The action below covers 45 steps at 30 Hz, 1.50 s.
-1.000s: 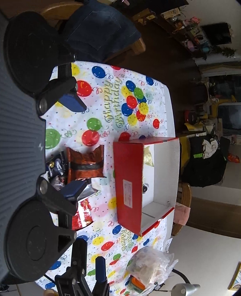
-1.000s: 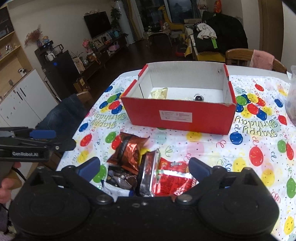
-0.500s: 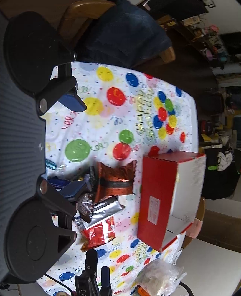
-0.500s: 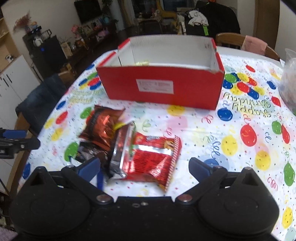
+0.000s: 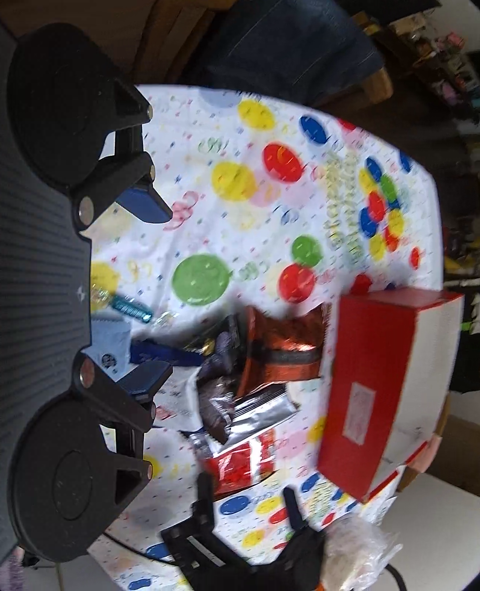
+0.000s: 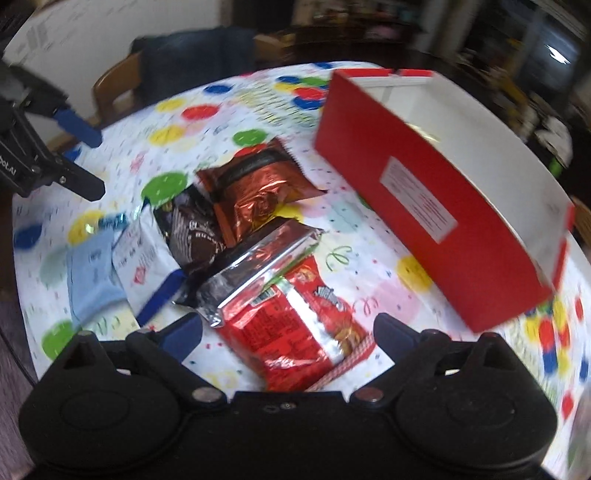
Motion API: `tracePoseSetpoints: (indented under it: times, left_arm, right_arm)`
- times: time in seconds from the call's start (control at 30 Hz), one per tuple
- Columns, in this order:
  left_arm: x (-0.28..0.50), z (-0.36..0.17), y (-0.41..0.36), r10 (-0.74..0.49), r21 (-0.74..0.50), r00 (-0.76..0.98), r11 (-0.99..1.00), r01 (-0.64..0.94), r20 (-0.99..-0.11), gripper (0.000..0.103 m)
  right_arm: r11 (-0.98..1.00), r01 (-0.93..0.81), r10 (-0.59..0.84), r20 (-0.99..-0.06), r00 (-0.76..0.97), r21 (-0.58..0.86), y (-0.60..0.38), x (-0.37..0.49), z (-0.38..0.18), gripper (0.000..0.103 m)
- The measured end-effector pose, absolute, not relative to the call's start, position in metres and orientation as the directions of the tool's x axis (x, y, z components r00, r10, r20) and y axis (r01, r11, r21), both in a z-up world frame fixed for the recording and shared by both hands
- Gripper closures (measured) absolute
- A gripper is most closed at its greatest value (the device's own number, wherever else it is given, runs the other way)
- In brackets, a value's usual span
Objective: Organize snacks
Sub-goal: 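Grasp the blue wrapped candy with the left gripper while the right grasps the red chip bag, then carry the blue candy and red chip bag over the red box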
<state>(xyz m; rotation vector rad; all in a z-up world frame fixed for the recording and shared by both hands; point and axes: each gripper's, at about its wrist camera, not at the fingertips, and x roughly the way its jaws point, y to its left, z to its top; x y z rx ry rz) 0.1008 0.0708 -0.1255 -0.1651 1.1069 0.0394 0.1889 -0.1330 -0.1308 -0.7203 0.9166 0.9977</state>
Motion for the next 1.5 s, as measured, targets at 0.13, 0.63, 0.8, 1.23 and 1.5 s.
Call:
tracePoseSetpoints:
  times: [0.13, 0.63, 0.8, 1.23, 1.5]
  left_arm:
    - [0.102, -0.135, 0.070, -0.059, -0.131, 0.424, 0.981, -0.143, -0.904, 0.021]
    - [0.111, -0.160, 0.078, -0.119, -0.167, 0.359, 0.980, -0.107, -0.926, 0.043]
    - [0.110, -0.166, 0.076, -0.122, -0.152, 0.333, 0.986, -0.065, -0.935, 0.053]
    - [0.108, -0.168, 0.060, -0.084, -0.085, 0.373, 0.996, 0.016, -0.924, 0.088]
    - [0.105, -0.169, 0.074, -0.113, -0.154, 0.398, 0.985, -0.073, -0.910, 0.092]
  right_arm:
    - [0.227, -0.965, 0.338, -0.919, 0.203, -0.130, -0.119, 0.196, -0.143, 0.005]
    - [0.007, -0.999, 0.289, -0.957, 0.040, -0.040, -0.104, 0.209, -0.170, 0.016]
    - [0.032, -0.999, 0.299, -0.953, 0.039, -0.031, -0.106, 0.210, -0.169, 0.019]
    - [0.298, -0.952, 0.302, -0.938, 0.170, -0.077, -0.128, 0.192, -0.164, 0.030]
    - [0.591, -0.804, 0.273, -0.923, 0.271, -0.061, -0.146, 0.177, -0.162, 0.030]
